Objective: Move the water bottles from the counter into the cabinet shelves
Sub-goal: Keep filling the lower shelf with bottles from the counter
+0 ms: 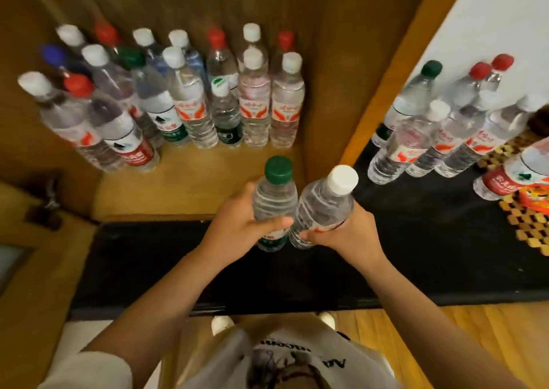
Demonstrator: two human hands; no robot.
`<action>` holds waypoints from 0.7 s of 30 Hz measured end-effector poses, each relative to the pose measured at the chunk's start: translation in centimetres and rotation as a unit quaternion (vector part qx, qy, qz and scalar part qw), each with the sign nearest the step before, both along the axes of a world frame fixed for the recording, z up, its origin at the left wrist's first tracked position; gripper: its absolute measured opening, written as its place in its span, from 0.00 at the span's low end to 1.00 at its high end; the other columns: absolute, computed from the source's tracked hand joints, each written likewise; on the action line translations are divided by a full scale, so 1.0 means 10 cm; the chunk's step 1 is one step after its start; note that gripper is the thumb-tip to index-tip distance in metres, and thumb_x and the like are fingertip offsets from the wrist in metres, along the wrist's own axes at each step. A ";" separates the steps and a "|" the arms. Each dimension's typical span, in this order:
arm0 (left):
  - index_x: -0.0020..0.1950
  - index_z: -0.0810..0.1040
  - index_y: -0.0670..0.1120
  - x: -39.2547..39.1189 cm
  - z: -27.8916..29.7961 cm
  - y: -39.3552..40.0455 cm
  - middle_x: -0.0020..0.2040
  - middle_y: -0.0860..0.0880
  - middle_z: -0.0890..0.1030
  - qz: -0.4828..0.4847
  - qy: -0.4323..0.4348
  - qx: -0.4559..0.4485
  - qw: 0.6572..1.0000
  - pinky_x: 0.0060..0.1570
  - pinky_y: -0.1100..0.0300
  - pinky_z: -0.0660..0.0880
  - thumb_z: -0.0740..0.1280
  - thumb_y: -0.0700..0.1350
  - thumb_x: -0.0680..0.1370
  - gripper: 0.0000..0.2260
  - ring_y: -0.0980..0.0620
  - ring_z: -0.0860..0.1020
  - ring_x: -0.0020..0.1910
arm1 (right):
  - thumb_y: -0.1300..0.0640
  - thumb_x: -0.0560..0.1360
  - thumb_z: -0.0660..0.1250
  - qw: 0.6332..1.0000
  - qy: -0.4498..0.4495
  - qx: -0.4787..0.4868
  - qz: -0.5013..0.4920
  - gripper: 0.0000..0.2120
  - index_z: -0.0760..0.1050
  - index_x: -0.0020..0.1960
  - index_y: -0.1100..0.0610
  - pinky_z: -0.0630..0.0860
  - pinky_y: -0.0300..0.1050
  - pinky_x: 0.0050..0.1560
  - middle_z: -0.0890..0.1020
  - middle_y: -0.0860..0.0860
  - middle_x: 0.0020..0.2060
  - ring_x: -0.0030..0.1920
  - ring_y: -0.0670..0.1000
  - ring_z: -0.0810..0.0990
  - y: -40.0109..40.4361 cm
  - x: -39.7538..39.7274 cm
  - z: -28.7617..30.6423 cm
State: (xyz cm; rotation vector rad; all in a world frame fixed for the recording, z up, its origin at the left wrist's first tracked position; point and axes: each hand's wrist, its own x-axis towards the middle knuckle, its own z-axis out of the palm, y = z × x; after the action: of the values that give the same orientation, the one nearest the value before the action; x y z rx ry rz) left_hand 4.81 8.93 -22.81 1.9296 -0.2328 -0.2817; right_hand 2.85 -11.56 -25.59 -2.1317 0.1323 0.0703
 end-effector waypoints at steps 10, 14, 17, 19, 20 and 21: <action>0.57 0.73 0.53 0.52 -0.01 1.20 0.59 0.46 0.79 0.127 -0.040 -0.032 0.991 0.63 0.47 0.71 0.75 0.42 0.68 0.21 0.51 0.77 0.59 | 0.48 0.55 0.81 0.999 -0.029 -0.027 0.029 0.35 0.73 0.59 0.52 0.73 0.41 0.57 0.81 0.47 0.55 0.55 0.47 0.78 1.25 0.70 0.08; 0.58 0.74 0.50 0.76 -0.09 1.46 0.58 0.46 0.79 0.160 -0.048 -0.025 0.986 0.62 0.50 0.72 0.75 0.41 0.69 0.20 0.49 0.77 0.59 | 0.51 0.55 0.81 1.000 -0.018 0.000 -0.006 0.34 0.74 0.58 0.54 0.73 0.40 0.56 0.82 0.48 0.54 0.55 0.48 0.79 1.60 0.91 0.05; 0.59 0.74 0.46 0.90 -0.16 1.57 0.61 0.42 0.77 0.155 -0.045 -0.024 0.987 0.64 0.47 0.70 0.74 0.42 0.69 0.19 0.48 0.76 0.60 | 0.52 0.56 0.81 0.999 -0.016 0.018 -0.034 0.35 0.72 0.60 0.56 0.73 0.41 0.57 0.82 0.50 0.55 0.55 0.49 0.79 1.76 0.99 0.00; 0.58 0.73 0.45 0.95 -0.20 1.60 0.61 0.43 0.77 0.157 -0.043 -0.024 0.986 0.64 0.47 0.70 0.74 0.42 0.69 0.20 0.48 0.76 0.60 | 0.52 0.56 0.81 0.998 -0.022 0.024 -0.047 0.36 0.72 0.61 0.57 0.73 0.43 0.58 0.81 0.51 0.56 0.56 0.50 0.79 1.83 1.02 -0.05; 0.60 0.73 0.43 0.97 -0.23 1.61 0.60 0.44 0.78 0.160 -0.043 -0.026 0.986 0.63 0.48 0.71 0.74 0.42 0.69 0.22 0.49 0.76 0.60 | 0.52 0.57 0.81 0.998 -0.025 0.020 -0.052 0.37 0.71 0.61 0.57 0.73 0.43 0.58 0.81 0.51 0.56 0.57 0.51 0.79 1.86 1.03 -0.07; 0.63 0.71 0.42 0.98 -0.25 1.61 0.59 0.45 0.78 0.162 -0.046 -0.026 0.985 0.63 0.49 0.71 0.75 0.42 0.69 0.25 0.49 0.77 0.59 | 0.51 0.57 0.81 0.998 -0.029 0.013 -0.058 0.37 0.71 0.62 0.57 0.73 0.42 0.58 0.81 0.51 0.57 0.57 0.51 0.79 1.88 1.03 -0.09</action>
State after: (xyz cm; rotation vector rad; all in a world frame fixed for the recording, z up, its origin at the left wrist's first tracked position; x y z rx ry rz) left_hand 14.57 25.06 -25.30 1.8960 0.0167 0.0291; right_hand 13.12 7.28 -26.48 -2.0946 0.2193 -0.0566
